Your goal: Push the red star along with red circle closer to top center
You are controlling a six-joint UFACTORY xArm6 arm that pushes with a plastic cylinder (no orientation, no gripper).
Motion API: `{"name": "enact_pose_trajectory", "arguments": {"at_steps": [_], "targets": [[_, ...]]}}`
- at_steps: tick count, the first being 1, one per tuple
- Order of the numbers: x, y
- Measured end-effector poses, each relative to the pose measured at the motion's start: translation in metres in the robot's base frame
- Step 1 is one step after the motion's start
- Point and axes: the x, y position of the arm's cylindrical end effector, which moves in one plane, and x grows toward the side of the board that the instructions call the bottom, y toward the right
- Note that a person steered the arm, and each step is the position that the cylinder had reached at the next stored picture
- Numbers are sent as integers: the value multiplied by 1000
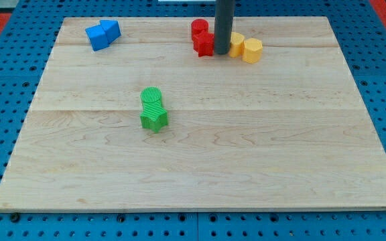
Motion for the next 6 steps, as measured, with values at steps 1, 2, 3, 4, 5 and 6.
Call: {"name": "enact_pose_trajectory", "arguments": {"at_steps": [1,2,3,4,5,6], "targets": [[4,-5],[-36,-5],[-33,-16],[-24,-17],[-10,-35],[-35,-55]]}}
